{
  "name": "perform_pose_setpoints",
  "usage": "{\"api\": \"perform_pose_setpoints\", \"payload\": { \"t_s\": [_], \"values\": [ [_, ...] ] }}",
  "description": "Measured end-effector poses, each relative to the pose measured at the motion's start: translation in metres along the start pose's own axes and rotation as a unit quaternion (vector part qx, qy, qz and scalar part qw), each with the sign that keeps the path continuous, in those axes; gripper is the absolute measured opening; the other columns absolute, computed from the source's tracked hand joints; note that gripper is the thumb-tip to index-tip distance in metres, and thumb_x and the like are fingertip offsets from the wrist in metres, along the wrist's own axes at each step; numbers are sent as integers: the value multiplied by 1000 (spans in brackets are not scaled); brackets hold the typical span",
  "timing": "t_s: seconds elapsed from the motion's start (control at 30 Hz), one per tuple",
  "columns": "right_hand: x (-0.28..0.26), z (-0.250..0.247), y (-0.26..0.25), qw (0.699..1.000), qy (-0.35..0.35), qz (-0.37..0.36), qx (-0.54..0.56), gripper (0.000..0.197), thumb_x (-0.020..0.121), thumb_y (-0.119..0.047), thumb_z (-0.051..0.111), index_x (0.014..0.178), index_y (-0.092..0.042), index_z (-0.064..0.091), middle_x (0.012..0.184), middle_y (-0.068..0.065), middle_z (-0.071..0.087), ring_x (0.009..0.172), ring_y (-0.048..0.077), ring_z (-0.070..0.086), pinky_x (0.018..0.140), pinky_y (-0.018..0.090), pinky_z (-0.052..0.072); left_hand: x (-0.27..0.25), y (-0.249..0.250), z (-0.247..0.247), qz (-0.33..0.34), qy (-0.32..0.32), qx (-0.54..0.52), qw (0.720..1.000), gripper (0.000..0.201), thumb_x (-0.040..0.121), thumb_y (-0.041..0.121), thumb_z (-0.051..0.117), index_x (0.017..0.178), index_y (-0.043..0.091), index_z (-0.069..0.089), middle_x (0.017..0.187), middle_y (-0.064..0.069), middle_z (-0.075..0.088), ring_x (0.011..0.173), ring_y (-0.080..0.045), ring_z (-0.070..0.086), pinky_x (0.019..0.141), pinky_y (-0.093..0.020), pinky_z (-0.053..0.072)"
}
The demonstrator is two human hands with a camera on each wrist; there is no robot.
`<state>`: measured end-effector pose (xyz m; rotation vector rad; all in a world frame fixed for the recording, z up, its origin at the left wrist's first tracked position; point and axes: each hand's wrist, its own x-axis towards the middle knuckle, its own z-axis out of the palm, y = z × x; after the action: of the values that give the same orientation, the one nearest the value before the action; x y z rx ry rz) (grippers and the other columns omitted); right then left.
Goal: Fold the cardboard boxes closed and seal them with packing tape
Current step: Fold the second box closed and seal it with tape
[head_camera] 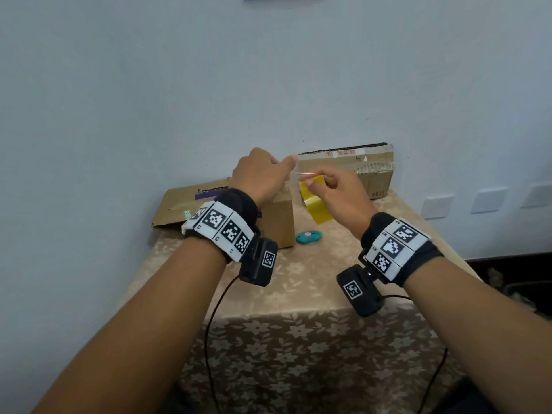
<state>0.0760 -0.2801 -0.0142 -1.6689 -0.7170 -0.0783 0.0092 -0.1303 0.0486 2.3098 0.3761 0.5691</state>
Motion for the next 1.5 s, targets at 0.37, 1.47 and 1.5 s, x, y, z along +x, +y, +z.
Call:
{"api": "perform_pose_setpoints", "payload": {
  "t_s": [0.37,1.47,1.5],
  "values": [
    [1,-2,6,998,2,-54,18,14,102,-9,62,108,-10,74,111,11,72,74,22,78,77,41,63,-1,7,-2,-117,-90,-71,987,44,94,41,58,91,1,78,72,-5,72,49,-14,58,46,-21,34],
    [-1,-1,-8,993,-62,98,35,11,97,-3,66,95,-9,75,96,17,76,72,27,77,65,39,64,-2,-4,16,207,76,-38,975,12,102,14,54,97,6,62,103,-10,64,95,-17,57,79,-15,41],
    [0,-2,-7,993,-57,100,37,12,97,-2,65,95,-8,75,97,17,75,72,24,77,65,39,64,-2,-3,16,202,60,-38,977,13,102,16,53,99,7,62,105,-9,64,97,-18,59,81,-18,43]
  ]
}}
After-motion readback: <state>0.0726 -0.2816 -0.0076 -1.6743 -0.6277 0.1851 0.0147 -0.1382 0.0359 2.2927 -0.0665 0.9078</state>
